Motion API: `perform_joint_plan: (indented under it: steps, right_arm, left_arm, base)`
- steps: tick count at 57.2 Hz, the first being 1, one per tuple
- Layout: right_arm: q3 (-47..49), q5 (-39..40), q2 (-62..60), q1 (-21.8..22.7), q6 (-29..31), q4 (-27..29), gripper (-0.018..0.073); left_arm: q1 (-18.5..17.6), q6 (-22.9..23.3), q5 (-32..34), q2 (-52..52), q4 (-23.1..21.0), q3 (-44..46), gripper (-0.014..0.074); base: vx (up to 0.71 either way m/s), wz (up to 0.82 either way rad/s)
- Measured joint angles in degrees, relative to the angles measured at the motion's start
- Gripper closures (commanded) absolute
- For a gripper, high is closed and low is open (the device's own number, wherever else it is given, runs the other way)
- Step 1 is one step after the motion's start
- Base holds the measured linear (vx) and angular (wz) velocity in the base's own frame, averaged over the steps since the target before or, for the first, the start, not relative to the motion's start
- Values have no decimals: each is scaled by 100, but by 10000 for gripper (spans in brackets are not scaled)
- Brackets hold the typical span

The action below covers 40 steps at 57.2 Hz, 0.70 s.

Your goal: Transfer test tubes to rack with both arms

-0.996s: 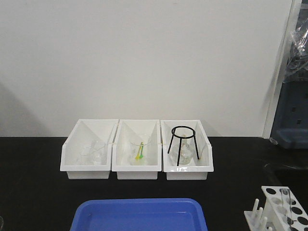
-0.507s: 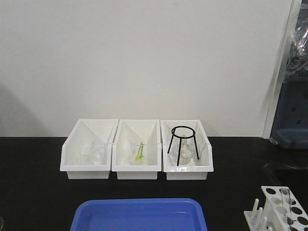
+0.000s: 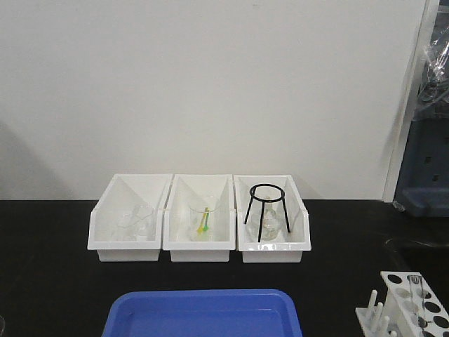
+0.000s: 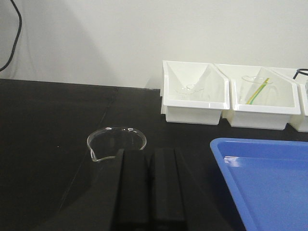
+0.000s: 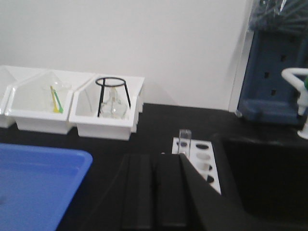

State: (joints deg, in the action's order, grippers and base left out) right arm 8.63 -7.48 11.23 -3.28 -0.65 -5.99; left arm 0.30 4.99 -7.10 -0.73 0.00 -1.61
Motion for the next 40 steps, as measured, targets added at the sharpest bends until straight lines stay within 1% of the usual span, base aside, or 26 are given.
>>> perform_joint_plan:
  steps: [5,10,25,40]
  right_arm:
    - [-681,123,-491,239,-2,122,571]
    - [-998,135,-989,400,-2,301,571]
    - [-1034,-243,-1189,466,-2,335,571]
    - [-1034,-318,-1189,466,-2,340,568]
  left_arm:
    - [0,0,0,0,0,0,602]
    - [0,0,0,0,0,0,602]
    - [0,0,-12,0,0,0,602]
    - [0,0,-17,0,0,0,602]
  base:
    - [0,0]
    - [0,0]
    - [0,0]
    - [0,0]
